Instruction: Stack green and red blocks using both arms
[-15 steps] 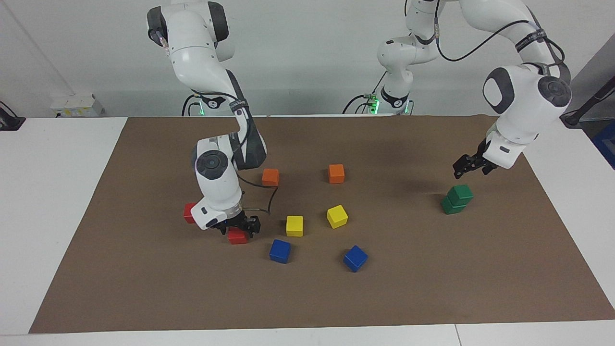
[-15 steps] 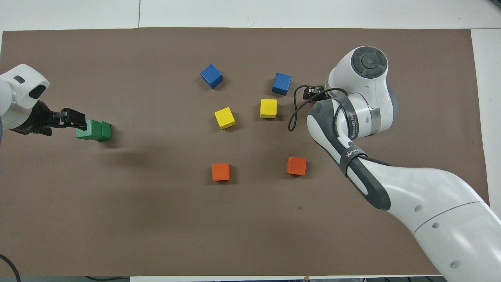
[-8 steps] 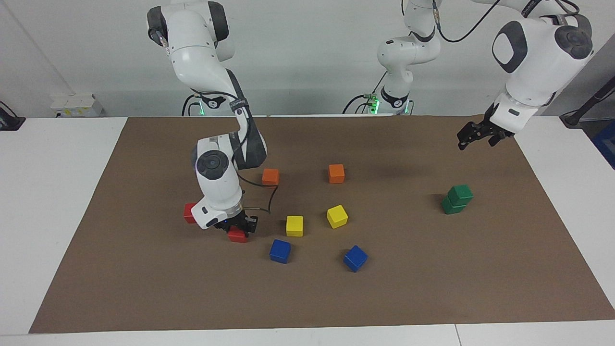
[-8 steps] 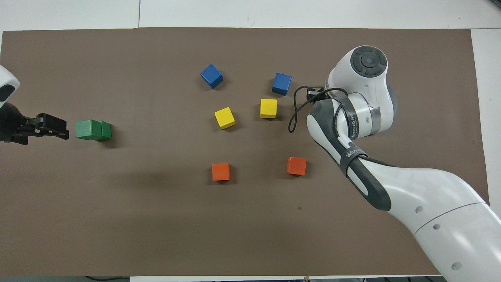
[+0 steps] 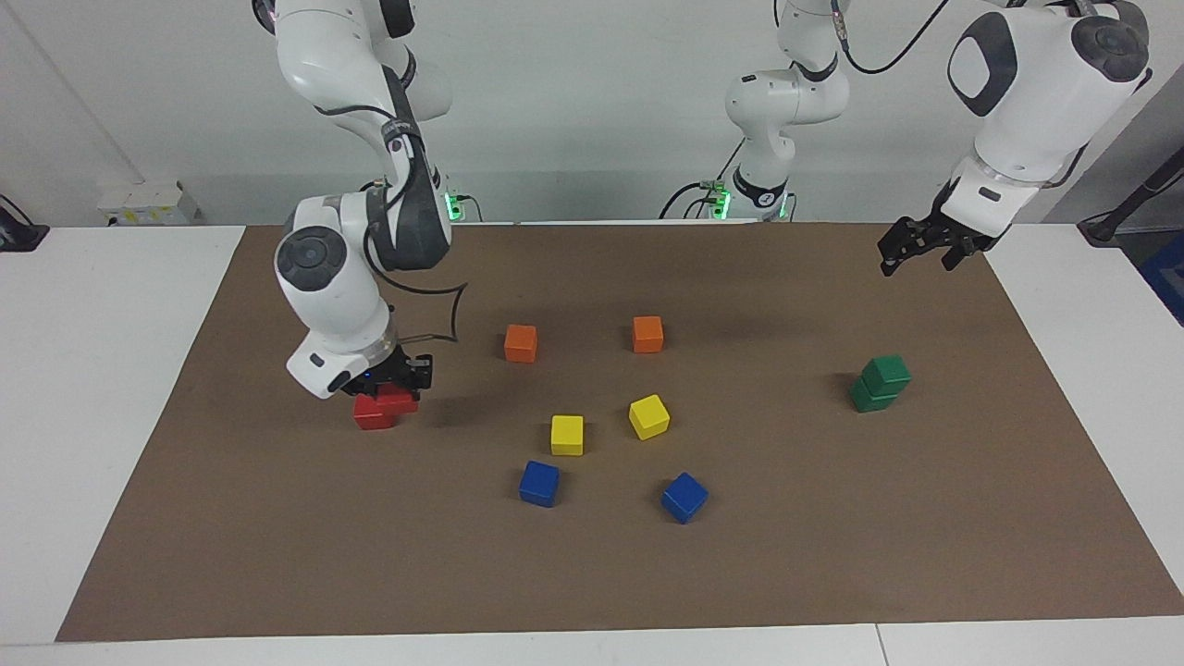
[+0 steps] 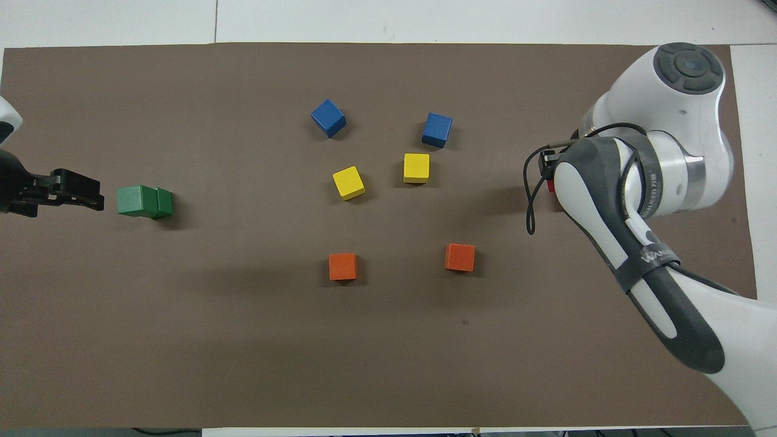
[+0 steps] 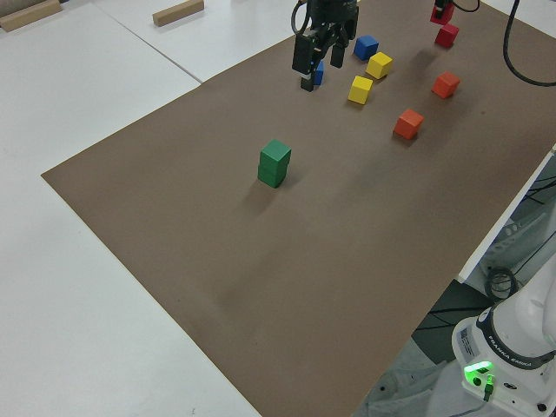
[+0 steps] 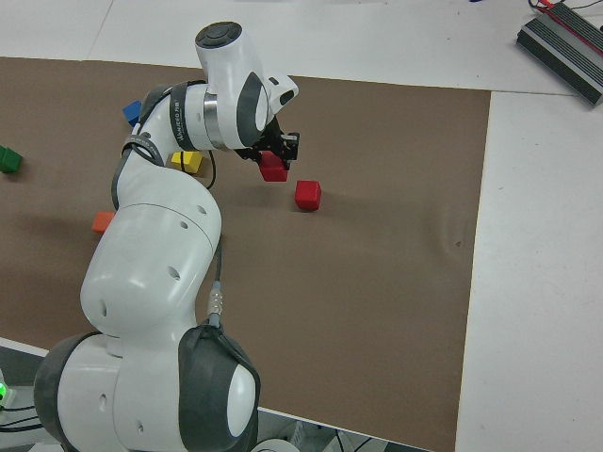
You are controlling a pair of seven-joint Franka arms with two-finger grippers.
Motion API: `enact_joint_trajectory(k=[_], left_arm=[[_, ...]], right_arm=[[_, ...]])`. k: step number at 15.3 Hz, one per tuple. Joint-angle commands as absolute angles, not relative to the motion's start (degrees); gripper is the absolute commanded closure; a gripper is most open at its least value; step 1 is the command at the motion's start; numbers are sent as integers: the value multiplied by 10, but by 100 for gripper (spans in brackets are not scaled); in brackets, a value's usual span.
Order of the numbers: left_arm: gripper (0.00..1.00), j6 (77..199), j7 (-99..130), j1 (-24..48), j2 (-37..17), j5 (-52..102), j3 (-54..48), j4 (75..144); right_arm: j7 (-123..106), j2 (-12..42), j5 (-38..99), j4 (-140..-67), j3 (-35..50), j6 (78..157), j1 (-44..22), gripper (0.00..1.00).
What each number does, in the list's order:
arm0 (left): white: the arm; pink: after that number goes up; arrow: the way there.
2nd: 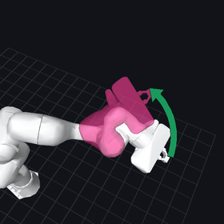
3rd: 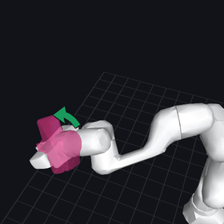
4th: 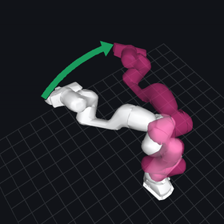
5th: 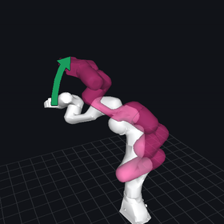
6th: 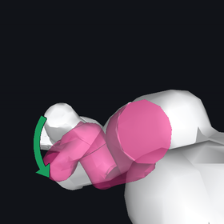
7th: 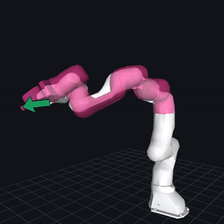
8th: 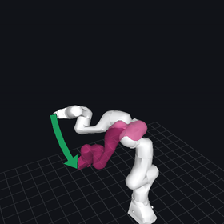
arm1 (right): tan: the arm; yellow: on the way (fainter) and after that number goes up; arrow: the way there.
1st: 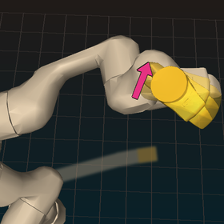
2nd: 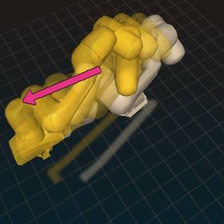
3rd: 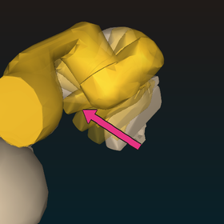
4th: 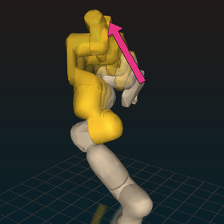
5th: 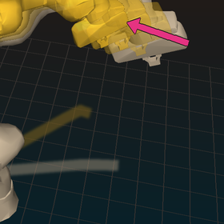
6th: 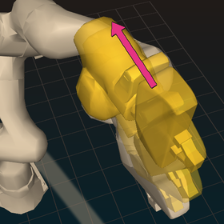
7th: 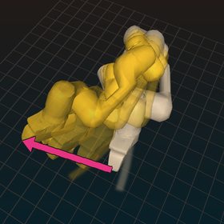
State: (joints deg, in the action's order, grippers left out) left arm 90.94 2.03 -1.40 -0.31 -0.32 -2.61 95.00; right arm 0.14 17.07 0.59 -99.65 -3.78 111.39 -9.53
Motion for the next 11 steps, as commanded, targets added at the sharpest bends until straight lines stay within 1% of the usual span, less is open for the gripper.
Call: enact_joint_trajectory(k=[1, 4, 5, 8, 11], left_arm=[[0, 885, 18, 9, -40, -2, -13, 907], [0, 875, 22, 11, -16, -1, -13, 924], [0, 875, 23, 11, -12, -1, -12, 928], [0, 875, 23, 11, -10, -1, -11, 933], [0, 876, 23, 11, 2, -1, -11, 957]], right_arm=[[-26, 133, 9, -1072, -32, 1154, -77, 100], [-65, 111, 9, -1158, -33, 1261, -60, 100], [-75, 111, 9, -1164, -33, 1280, -56, 100], [-63, 112, 0, -1161, -33, 1278, -62, 100], [-55, 113, -6, -1161, -33, 1281, -62, 100]])
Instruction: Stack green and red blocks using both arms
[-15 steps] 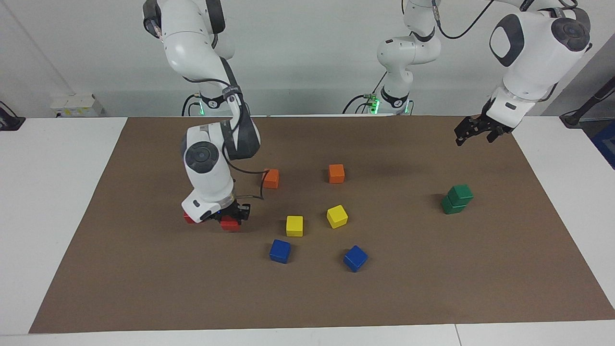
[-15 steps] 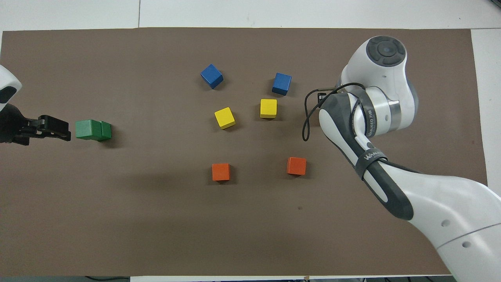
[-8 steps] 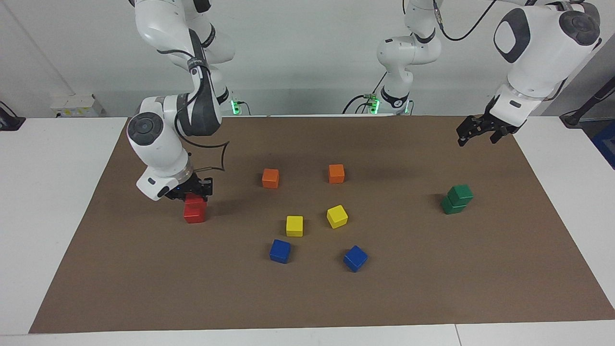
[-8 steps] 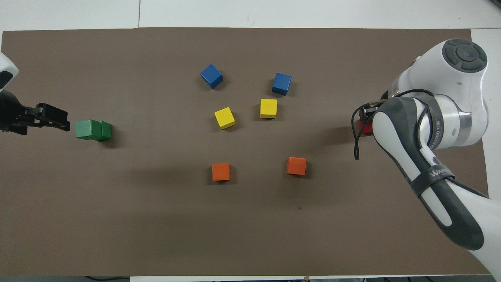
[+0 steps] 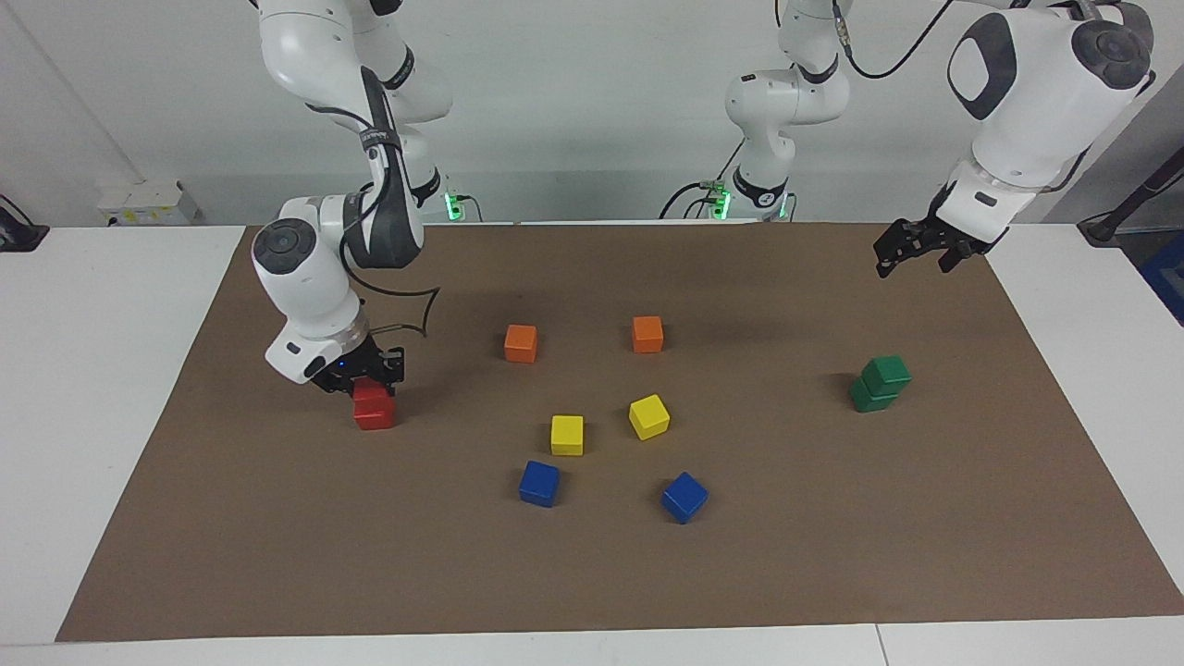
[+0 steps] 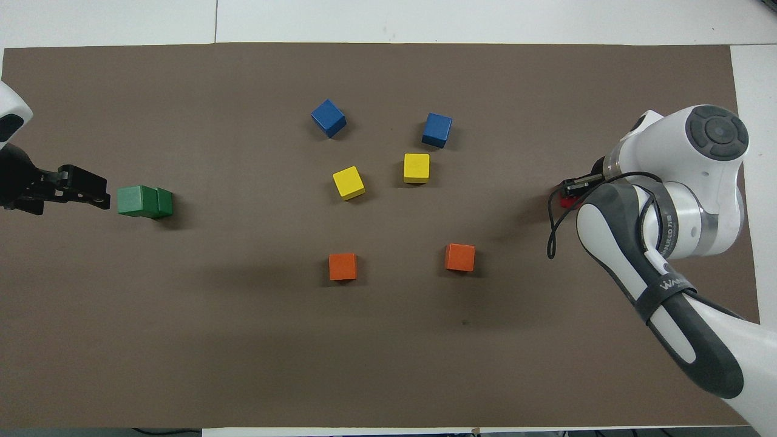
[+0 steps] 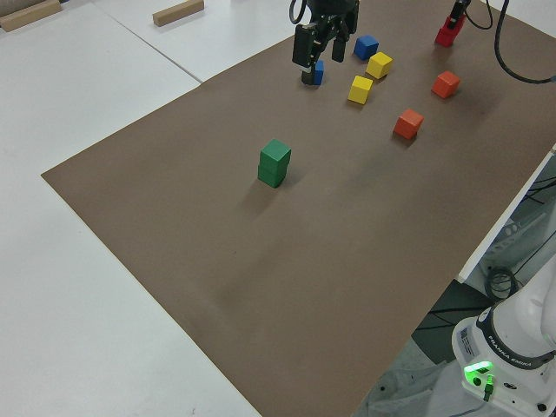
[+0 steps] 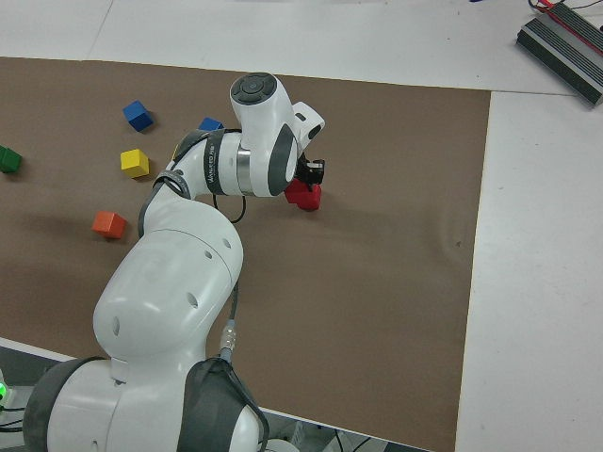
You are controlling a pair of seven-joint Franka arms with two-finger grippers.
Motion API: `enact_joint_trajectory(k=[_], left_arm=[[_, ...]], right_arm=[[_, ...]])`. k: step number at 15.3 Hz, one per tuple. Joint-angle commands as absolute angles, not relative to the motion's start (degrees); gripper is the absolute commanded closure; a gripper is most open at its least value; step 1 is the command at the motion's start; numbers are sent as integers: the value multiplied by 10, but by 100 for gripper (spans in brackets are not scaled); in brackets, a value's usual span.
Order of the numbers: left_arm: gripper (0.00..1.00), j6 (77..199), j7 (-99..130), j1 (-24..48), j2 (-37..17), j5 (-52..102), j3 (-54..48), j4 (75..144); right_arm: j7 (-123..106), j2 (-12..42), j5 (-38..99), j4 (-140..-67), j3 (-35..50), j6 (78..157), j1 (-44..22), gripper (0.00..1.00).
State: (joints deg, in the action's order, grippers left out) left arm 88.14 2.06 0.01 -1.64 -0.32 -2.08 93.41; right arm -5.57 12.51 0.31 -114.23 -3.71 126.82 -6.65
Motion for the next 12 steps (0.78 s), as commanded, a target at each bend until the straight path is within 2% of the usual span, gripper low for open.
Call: enact_joint_trajectory(k=[1, 11, 12], left_arm=[[0, 878, 21, 11, 3, -1, -11, 960], [0, 876, 24, 11, 4, -1, -11, 961], [0, 877, 24, 11, 4, -1, -11, 961]], right_arm=[[-55, 113, -6, -1160, -33, 1277, -63, 100], [-20, 117, -35, -1154, -32, 1309, -55, 100], [-18, 118, -35, -1159, -32, 1324, -54, 97]])
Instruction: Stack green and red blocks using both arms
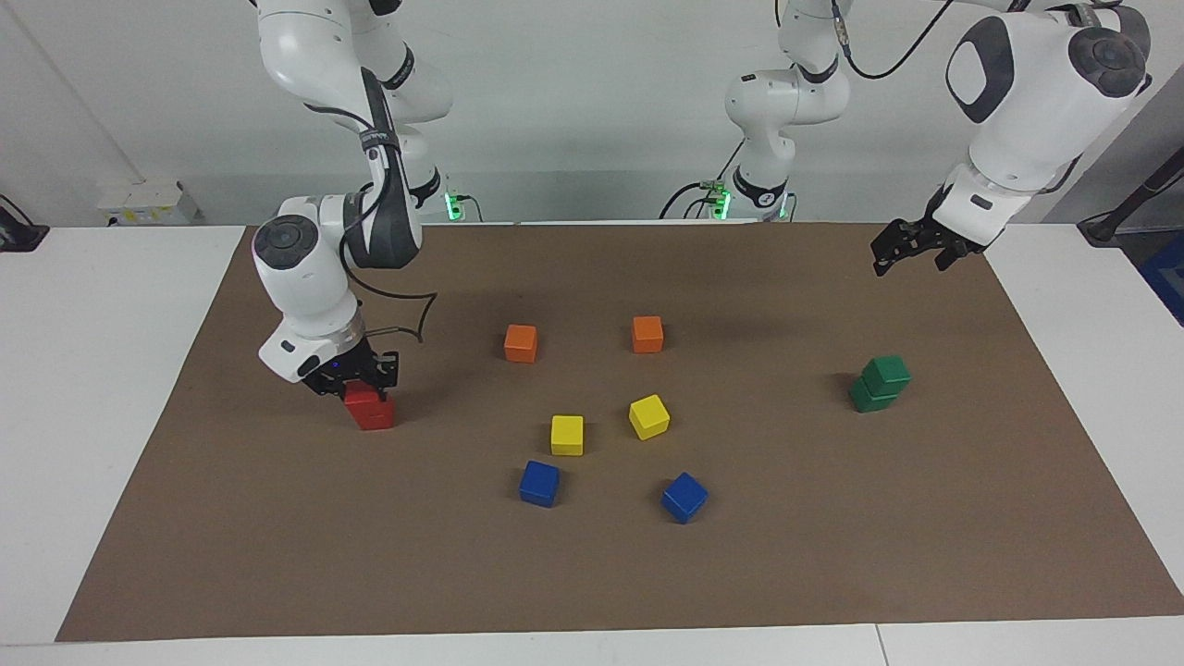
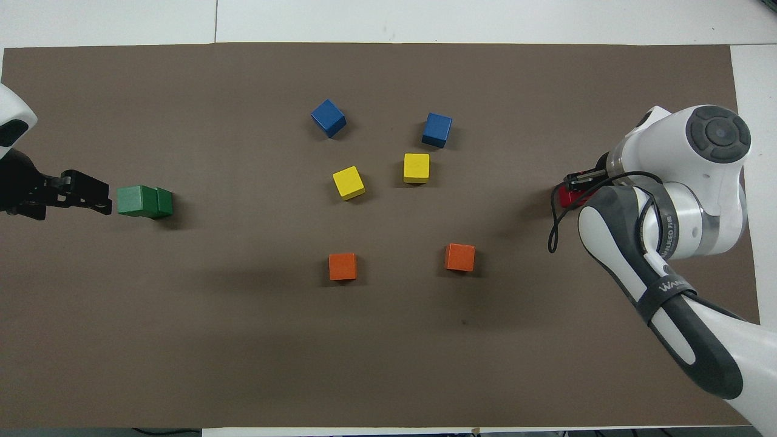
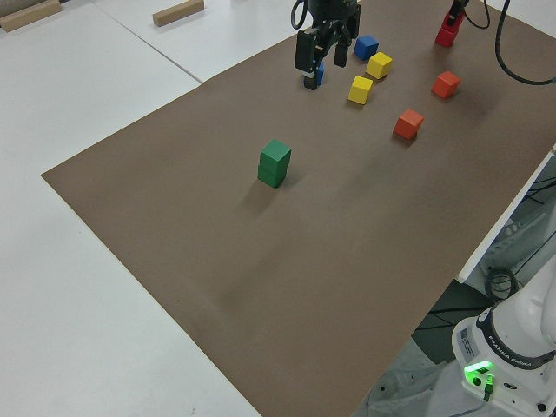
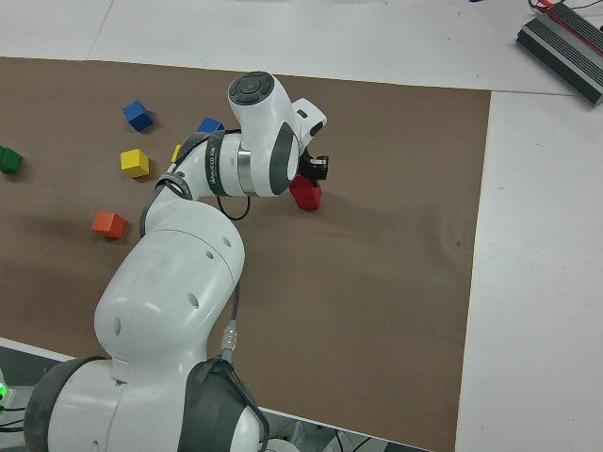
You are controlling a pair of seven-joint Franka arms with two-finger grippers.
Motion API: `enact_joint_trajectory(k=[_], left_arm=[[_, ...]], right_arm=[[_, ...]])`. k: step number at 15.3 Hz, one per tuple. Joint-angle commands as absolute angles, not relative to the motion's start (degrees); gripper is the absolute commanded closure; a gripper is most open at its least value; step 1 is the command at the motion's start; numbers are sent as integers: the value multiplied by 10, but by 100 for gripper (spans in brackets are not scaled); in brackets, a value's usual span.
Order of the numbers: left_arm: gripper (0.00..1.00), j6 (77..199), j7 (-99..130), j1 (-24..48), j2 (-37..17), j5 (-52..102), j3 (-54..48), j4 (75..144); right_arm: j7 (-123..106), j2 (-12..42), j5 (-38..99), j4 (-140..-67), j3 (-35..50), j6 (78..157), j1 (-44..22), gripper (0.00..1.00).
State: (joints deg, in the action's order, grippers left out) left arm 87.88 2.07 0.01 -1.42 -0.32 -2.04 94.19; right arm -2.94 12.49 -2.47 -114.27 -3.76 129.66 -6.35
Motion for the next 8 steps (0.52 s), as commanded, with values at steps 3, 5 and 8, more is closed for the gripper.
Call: enact_joint_trajectory(k=[3, 5, 8], left_arm=[[0, 876, 24, 11, 4, -1, -11, 961], [0, 876, 24, 11, 4, -1, -11, 961], [0, 883, 24, 11, 4, -1, -11, 958]], right_arm=[[-11, 114, -33, -1171, -32, 1328, -54, 88], [-10, 110, -33, -1185, -32, 1328, -54, 87], [-17, 108, -33, -1187, -31, 1322, -46, 68]])
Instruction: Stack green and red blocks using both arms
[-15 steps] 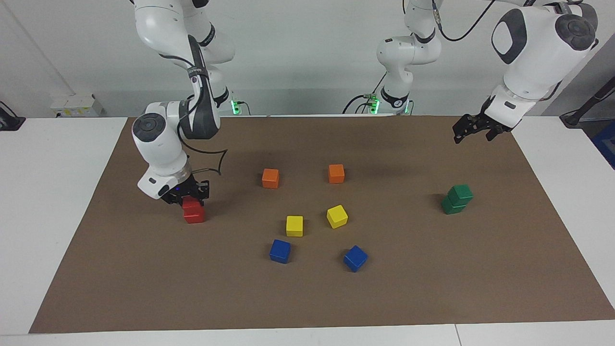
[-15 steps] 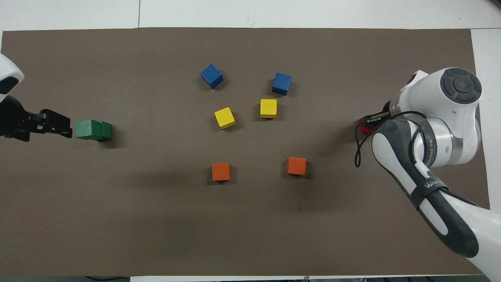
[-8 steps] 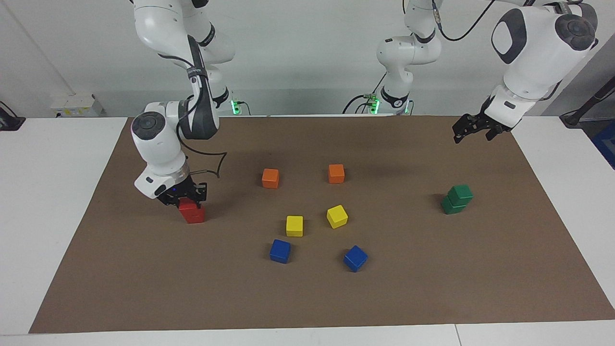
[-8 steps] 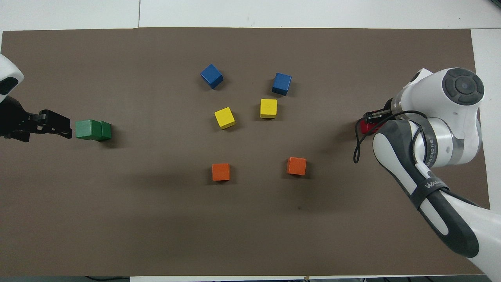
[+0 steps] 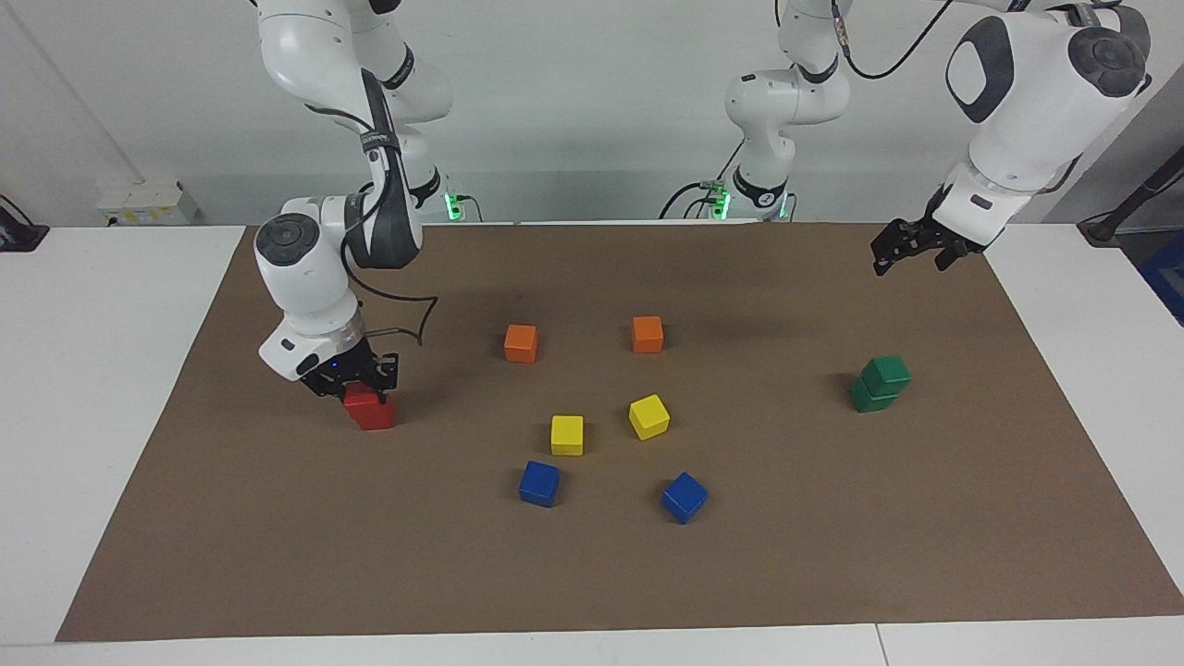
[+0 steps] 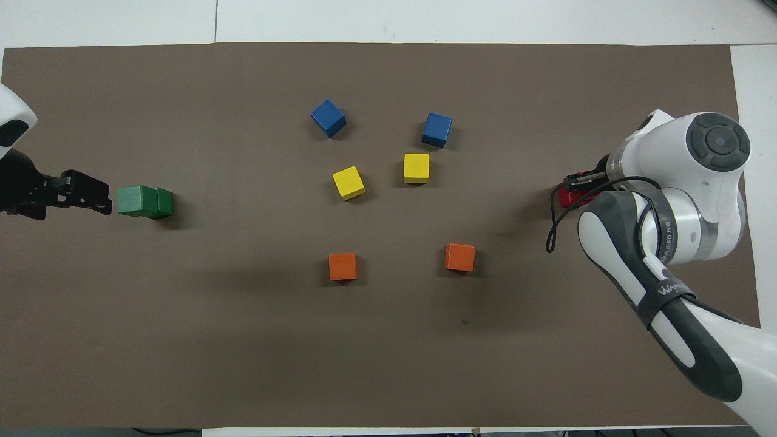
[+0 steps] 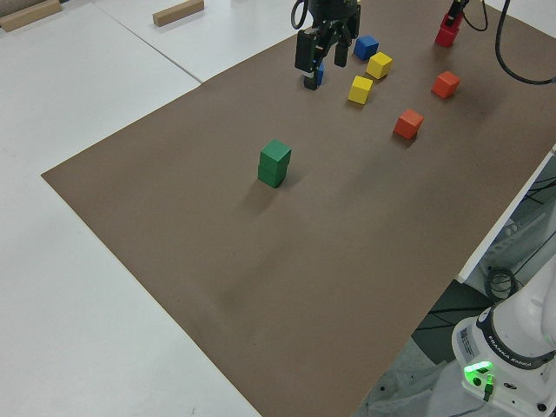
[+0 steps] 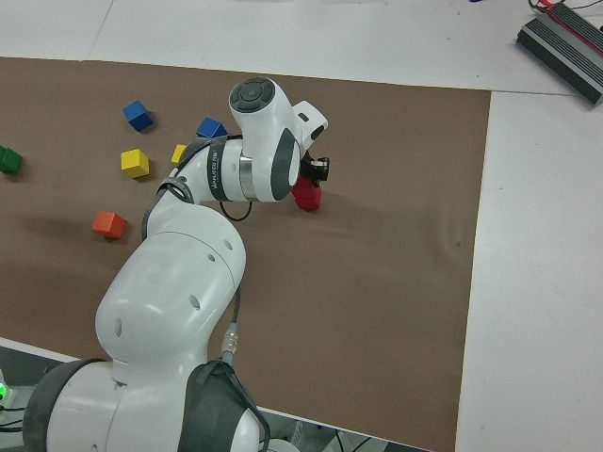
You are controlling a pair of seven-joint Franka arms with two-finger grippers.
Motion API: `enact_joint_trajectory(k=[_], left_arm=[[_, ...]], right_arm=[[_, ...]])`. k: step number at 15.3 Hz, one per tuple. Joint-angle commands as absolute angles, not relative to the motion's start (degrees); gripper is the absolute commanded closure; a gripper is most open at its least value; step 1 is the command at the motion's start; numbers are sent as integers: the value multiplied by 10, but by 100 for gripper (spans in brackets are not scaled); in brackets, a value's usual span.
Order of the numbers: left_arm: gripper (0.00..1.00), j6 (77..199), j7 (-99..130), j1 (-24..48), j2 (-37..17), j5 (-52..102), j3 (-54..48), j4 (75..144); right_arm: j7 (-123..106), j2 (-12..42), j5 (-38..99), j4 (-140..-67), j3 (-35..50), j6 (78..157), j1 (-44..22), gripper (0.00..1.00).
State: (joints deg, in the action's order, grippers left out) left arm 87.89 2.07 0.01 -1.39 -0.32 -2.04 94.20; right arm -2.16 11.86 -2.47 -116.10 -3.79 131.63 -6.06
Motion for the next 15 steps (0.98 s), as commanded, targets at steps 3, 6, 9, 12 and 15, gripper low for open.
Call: enact_joint_trajectory(k=[3, 6, 9, 12, 15], left_arm=[[0, 882, 24, 11, 4, -2, -11, 959], [0, 882, 23, 11, 4, -1, -11, 959], [0, 882, 22, 11, 4, -2, -11, 958], [0, 882, 22, 11, 4, -3, -12, 958], [0, 882, 21, 11, 4, -3, -12, 959]], right_arm=[[-12, 108, -33, -1187, -31, 1325, -46, 0], [-12, 108, -30, -1185, -31, 1322, -46, 0], [-6, 106, -26, -1180, -30, 1319, -49, 5], [-4, 103, -26, -1179, -31, 1312, -54, 0], [-4, 101, -27, -1131, -30, 1241, -54, 0]])
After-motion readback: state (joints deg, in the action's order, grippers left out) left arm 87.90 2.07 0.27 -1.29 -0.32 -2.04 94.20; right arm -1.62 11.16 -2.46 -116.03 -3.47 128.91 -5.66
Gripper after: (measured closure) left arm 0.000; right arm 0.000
